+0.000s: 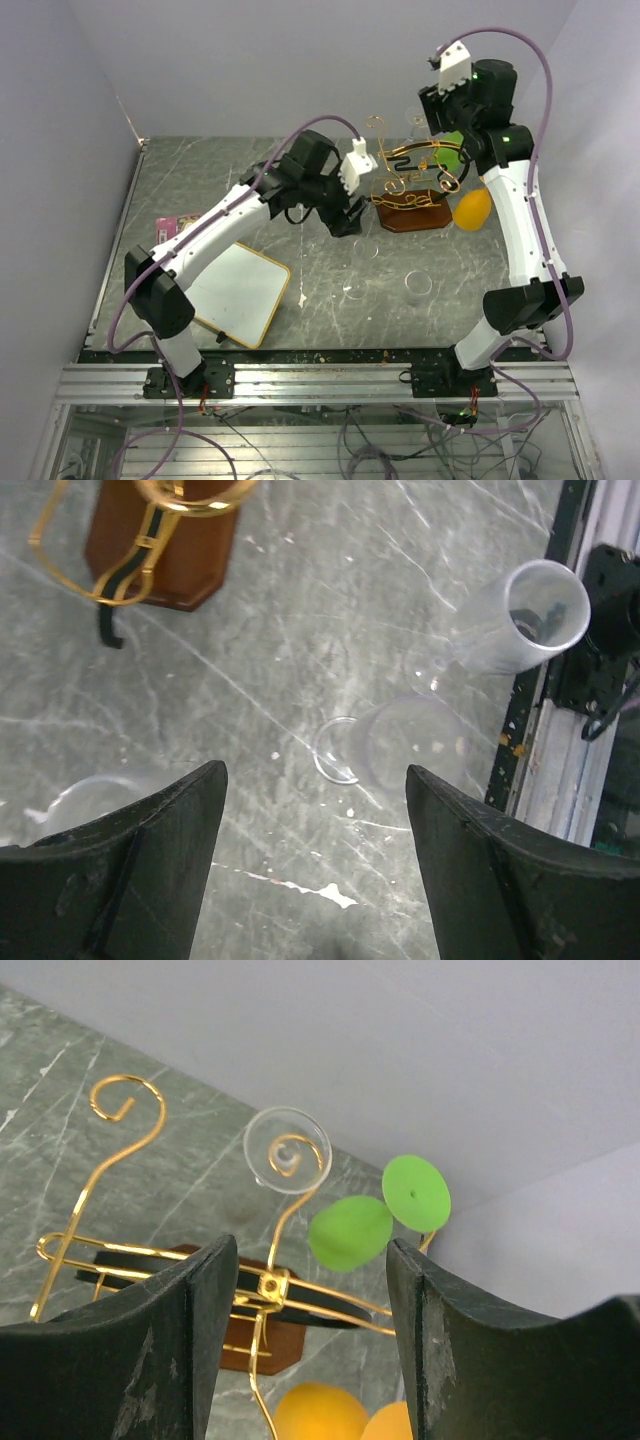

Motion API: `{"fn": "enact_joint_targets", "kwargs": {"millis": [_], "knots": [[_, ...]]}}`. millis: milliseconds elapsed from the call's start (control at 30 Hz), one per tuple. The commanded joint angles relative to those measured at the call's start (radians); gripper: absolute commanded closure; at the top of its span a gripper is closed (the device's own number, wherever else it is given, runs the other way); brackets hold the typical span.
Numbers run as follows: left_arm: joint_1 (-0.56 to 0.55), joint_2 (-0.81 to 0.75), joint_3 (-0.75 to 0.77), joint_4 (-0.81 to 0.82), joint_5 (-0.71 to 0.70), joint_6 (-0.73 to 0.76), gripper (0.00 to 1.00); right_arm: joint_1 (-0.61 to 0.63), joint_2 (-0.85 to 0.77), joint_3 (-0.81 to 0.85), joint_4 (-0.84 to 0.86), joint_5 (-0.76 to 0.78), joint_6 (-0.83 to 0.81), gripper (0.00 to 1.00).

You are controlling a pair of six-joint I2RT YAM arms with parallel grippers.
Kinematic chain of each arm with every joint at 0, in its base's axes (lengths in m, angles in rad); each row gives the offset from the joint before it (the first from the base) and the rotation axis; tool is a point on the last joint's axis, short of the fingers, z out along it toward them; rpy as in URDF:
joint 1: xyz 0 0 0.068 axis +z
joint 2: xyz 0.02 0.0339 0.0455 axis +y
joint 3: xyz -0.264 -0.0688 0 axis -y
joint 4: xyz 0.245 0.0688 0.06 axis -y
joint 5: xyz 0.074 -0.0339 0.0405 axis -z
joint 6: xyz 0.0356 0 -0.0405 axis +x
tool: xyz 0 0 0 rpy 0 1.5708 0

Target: Place the wine glass upside down on the wine glass rack

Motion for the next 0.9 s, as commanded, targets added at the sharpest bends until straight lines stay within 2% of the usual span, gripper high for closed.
{"fn": "enact_joint_targets", "kwargs": {"millis": [0,200,333,500,667,867], "knots": [[-0.066,0.039,0.037,-0.056,-0.016,0.04,0.18,-0.061,-0.062,-0.059,0.031,-0.111,0.057,0.39],[-0.123,0.08,0.036,-0.066,-0.075,0.069,0.22,-0.141,-0.103,-0.111,0.029,-0.244,0.068,0.39],[-0.147,0.107,0.043,-0.07,-0.129,0.082,0.28,-0.174,-0.122,-0.135,0.032,-0.297,0.08,0.39],[-0.168,0.132,0.051,-0.08,-0.179,0.091,0.4,-0.194,-0.145,-0.175,0.035,-0.345,0.07,0.38],[-0.179,0.147,0.06,-0.101,-0.174,0.102,0.57,-0.208,-0.158,-0.188,0.038,-0.362,0.071,0.37],[-0.184,0.129,0.057,-0.119,-0.159,0.127,0.71,-0.233,-0.173,-0.213,0.055,-0.384,0.074,0.37]]}}
